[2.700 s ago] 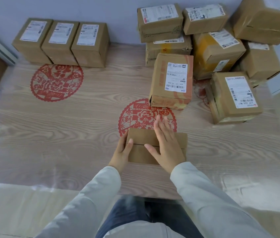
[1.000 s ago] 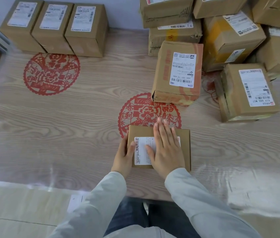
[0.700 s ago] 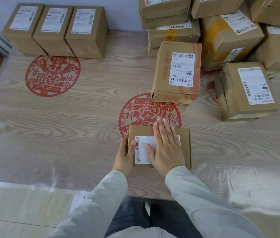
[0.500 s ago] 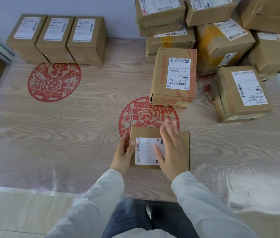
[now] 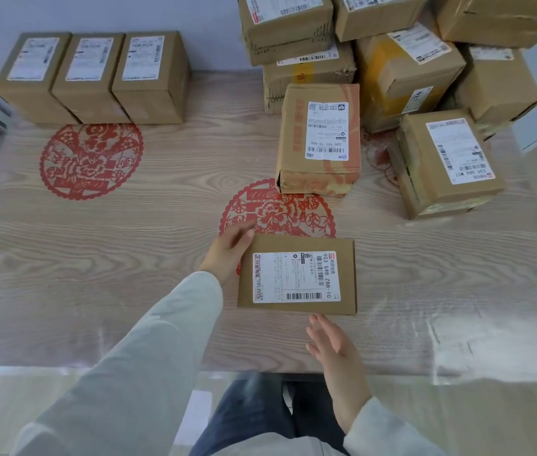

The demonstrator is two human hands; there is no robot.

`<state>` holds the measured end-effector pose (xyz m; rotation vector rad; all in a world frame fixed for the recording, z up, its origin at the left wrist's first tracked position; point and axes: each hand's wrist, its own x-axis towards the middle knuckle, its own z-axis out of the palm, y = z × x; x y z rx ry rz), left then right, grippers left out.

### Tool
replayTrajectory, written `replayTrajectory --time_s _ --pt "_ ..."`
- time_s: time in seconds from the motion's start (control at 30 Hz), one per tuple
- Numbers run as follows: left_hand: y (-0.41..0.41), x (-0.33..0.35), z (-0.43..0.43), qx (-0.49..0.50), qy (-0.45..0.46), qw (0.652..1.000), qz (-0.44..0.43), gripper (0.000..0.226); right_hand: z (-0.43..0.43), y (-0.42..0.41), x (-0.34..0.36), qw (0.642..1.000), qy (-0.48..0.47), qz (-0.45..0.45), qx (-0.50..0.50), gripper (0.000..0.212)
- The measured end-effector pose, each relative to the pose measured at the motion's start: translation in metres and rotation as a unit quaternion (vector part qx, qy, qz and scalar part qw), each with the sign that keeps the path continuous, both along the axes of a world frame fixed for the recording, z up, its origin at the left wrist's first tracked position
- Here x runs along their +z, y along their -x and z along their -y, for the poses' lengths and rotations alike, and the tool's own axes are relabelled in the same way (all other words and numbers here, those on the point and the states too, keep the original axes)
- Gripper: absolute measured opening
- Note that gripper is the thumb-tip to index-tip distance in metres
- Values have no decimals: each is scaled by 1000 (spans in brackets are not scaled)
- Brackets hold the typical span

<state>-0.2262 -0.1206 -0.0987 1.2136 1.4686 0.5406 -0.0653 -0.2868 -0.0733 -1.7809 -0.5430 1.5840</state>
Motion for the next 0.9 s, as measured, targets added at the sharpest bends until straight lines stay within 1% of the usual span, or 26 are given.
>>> replayTrajectory --time_s 0.07,0.13,0.23,0.3,0.4,0.43,0.5,0.57,0.67,0.77,0.8,0.9 --pt "0 -3 3 1 -1 1000 -1 29 -8 5 4 999 6 -29 -20 40" --pt "1 -4 7 16 -4 1000 2 26 -17 6 6 999 -8 -29 -39 26" --pt "2 -6 12 22 -6 1000 2 16 -29 2 4 996 -34 -31 -71 30" --pt "3 -5 15 12 0 1000 4 14 -35 -1 -1 993 -52 -44 -98 31" --pt "1 0 17 4 4 1000 14 23 -38 2 -10 988 -74 -59 -121 43" --pt "0 2 16 1 7 1000 20 28 -38 6 -13 988 -75 -62 -117 47" --pt "-3 6 14 -8 20 999 27 35 -39 16 -15 989 -68 -79 -103 61" --pt "-7 9 15 -13 28 999 34 34 -41 24 -18 988 -60 -103 -102 72" --pt "-9 10 21 -5 24 999 47 23 -44 28 -18 983 -57 -134 -114 81" --pt "-4 10 33 8 18 998 61 25 -41 23 -14 987 -76 -120 -76 102" --pt "-2 10 38 19 14 997 69 26 -39 20 -12 988 -86 -117 -61 103" --pt "2 18 55 42 -3 995 87 28 -35 13 -13 987 -107 -112 -32 95"
